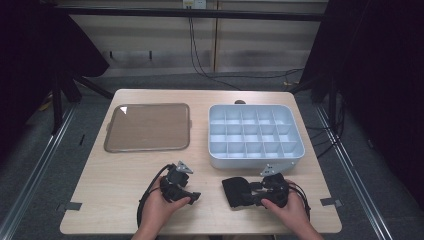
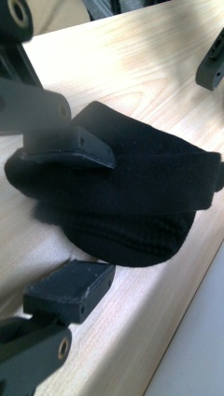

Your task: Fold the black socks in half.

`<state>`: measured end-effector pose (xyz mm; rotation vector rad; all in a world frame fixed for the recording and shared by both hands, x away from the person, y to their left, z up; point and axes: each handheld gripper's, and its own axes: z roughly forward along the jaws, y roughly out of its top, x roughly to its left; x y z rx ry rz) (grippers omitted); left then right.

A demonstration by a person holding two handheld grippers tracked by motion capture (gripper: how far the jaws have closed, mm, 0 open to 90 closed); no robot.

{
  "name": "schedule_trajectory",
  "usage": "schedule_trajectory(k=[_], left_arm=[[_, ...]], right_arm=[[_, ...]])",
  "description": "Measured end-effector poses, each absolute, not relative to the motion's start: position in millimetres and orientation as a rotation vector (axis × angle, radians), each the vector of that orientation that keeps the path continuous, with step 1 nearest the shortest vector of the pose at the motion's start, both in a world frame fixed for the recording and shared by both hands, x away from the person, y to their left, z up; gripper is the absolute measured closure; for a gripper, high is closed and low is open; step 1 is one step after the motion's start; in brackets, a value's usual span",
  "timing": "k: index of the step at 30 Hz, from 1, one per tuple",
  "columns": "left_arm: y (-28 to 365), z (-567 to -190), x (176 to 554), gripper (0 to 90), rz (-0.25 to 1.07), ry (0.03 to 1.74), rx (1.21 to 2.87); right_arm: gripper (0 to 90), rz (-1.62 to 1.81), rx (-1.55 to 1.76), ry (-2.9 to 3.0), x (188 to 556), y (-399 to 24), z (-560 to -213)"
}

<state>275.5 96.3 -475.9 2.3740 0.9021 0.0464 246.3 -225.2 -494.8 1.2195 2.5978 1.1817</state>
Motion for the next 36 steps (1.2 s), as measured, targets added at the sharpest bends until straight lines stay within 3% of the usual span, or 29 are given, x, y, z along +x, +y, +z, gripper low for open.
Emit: schedule_trajectory(k=[7, 17, 19, 24, 27, 31, 36], left_arm=[[96, -477, 276, 35.4, 0.047, 0.897, 2.388], [96, -478, 276, 35.4, 0.053, 0.894, 2.387], [96, -478, 276, 35.4, 0.055, 0.892, 2.388], [96, -479, 275, 35.4, 0.054, 0.893, 2.394], [95, -479, 275, 35.4, 0.053, 0.884, 2.394], [95, -479, 276, 35.3, 0.053, 0.891, 2.388], [95, -479, 276, 35.3, 0.052, 0.886, 2.393]], right_arm=[[53.6, 1.185, 1.229, 2.602, 246, -223, -493], [81.6, 1.177, 1.242, 2.584, 248, -220, -483], [83.3, 1.181, 1.23, 2.573, 249, -222, -480], [78.4, 1.206, 1.23, 2.561, 250, -223, -482], [63.9, 1.221, 1.249, 2.522, 252, -223, -478], [53.4, 1.242, 1.232, 2.476, 258, -222, -468], [48.6, 1.181, 1.213, 2.507, 269, -212, -470]])
